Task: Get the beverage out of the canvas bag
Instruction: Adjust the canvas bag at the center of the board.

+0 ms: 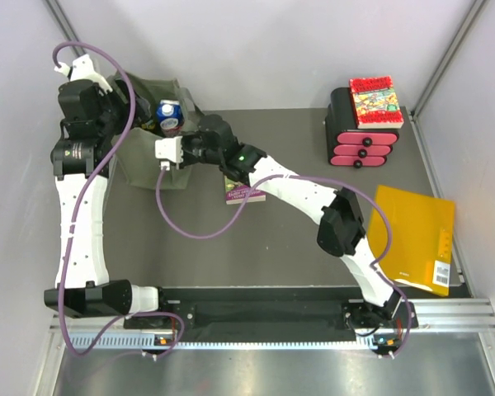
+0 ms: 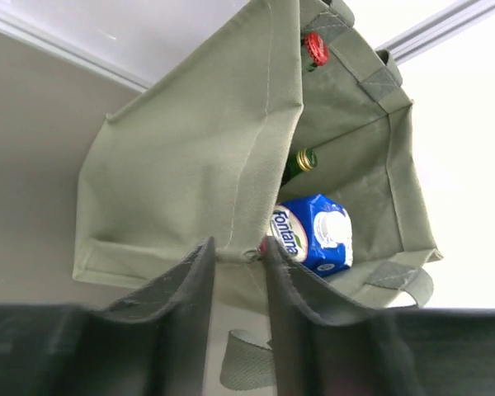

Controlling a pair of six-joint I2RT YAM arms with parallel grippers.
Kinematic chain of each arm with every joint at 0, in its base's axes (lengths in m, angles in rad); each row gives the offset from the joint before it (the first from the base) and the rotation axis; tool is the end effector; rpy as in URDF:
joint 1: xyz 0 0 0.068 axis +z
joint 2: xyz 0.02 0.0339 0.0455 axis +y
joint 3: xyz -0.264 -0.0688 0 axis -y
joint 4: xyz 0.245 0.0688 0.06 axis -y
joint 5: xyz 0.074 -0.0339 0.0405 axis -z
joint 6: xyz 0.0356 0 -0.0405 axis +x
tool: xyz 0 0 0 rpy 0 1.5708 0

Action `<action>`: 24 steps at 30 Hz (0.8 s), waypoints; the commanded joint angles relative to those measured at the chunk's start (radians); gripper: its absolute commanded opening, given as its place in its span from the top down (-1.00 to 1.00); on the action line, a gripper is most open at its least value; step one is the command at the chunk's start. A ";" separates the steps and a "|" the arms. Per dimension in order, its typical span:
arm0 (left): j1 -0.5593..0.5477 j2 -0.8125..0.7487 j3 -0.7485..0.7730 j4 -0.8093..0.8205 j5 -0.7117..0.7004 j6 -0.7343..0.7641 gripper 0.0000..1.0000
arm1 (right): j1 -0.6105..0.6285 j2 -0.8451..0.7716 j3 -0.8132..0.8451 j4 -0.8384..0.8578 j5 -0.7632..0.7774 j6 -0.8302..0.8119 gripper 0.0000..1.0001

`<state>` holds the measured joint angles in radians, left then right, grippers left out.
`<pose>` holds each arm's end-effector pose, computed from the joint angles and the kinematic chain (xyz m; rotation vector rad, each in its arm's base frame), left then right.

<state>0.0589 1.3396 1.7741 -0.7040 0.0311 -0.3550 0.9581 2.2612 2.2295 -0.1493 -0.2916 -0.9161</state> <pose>0.2617 0.0143 0.4989 -0.3580 1.8116 -0.2357 0.3029 0.4487 0.3498 -1.5280 0.8585 0.2859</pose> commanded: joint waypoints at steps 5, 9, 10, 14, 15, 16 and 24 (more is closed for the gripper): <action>-0.001 -0.011 -0.005 0.038 0.026 0.033 -0.53 | 0.070 -0.113 -0.142 -0.024 -0.032 -0.073 0.84; -0.001 0.001 -0.019 0.040 0.052 0.030 -0.51 | 0.085 -0.137 -0.212 -0.019 -0.029 -0.093 0.94; -0.001 0.004 -0.018 0.041 0.061 0.031 -0.51 | 0.088 -0.129 -0.217 -0.018 -0.027 -0.095 0.94; -0.001 0.027 -0.005 0.047 0.059 0.051 -0.51 | 0.088 -0.114 -0.208 -0.019 -0.024 -0.112 0.96; -0.001 0.035 -0.011 0.052 0.061 0.053 -0.51 | 0.090 -0.112 -0.209 -0.016 -0.026 -0.127 0.96; -0.001 0.038 -0.016 0.060 0.062 0.054 -0.51 | 0.090 -0.114 -0.212 -0.003 -0.026 -0.130 0.97; -0.001 0.078 -0.070 0.170 0.046 0.074 -0.50 | 0.090 -0.155 -0.243 0.039 -0.021 -0.187 0.99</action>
<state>0.0589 1.4040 1.7203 -0.6605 0.0814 -0.3027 0.9985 2.1582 2.0281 -0.0952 -0.2466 -1.0569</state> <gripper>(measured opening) 0.751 0.082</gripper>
